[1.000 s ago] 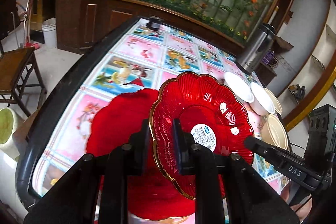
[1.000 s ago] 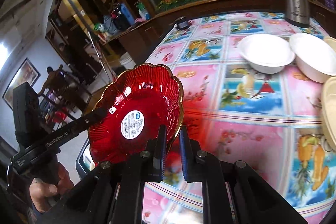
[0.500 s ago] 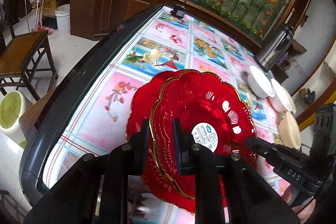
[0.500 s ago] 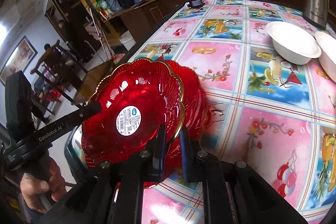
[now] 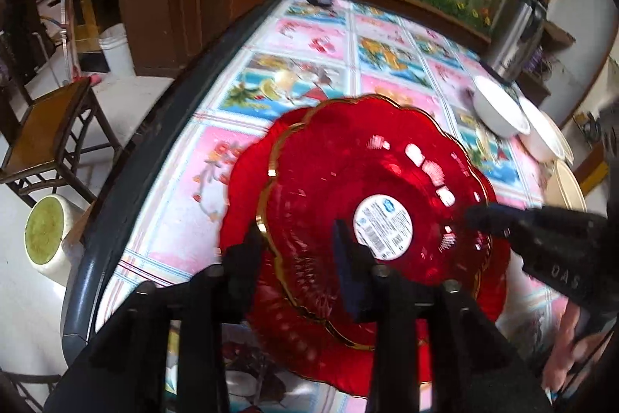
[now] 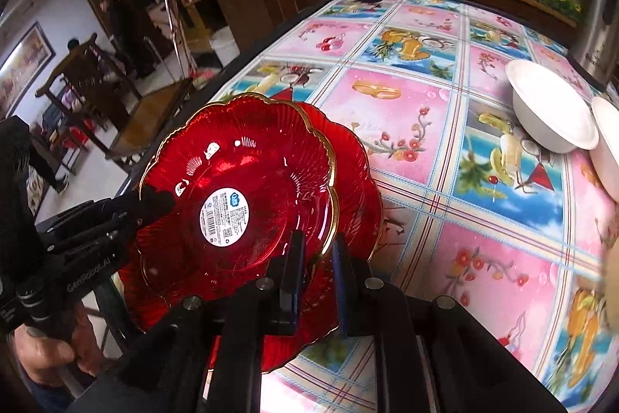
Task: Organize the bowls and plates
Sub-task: 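Lower the red plate into the red bowl and open the left tool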
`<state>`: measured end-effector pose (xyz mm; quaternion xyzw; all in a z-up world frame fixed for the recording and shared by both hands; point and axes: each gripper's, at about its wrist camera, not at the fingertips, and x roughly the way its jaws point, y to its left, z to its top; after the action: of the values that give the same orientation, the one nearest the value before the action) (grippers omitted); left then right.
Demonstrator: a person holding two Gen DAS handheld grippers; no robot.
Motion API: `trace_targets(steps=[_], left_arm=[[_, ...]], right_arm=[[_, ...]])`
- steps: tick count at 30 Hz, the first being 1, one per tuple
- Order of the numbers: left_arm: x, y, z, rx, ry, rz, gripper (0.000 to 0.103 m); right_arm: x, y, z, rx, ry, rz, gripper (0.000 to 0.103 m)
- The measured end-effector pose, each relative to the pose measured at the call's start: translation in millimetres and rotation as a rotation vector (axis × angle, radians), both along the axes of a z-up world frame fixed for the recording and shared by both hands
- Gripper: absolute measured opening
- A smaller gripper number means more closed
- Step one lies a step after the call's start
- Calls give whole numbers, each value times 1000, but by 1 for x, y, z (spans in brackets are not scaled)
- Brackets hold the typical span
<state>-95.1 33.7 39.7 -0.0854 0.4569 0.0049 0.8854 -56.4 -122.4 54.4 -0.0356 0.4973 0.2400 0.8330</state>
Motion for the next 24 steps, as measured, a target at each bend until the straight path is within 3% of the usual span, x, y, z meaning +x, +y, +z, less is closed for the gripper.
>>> trace_targets(steps=[2,4,13,17,19,22,24], left_arm=[[2,-6,0,15,15,-28,57],[4,-11,-1,37,27,-43,60],[6,-19,-1,107,61,-76,64],[4,-17,3,101,54,-77,64],[3,-17,5,103,49,-74,65],[2,-13,8,99,35,-59,76],[2,-11,10,85,31,-57,76]], right_arm=[[5,2,1,-32,15,22,13],[10,5,1,-56,33,34,13],[21,25,0,-170,28,84,15],[20,26,1,-174,23,93,21],[20,24,4,-154,24,88,28],[21,21,8,-132,26,81,29],[21,15,11,-99,33,73,29]])
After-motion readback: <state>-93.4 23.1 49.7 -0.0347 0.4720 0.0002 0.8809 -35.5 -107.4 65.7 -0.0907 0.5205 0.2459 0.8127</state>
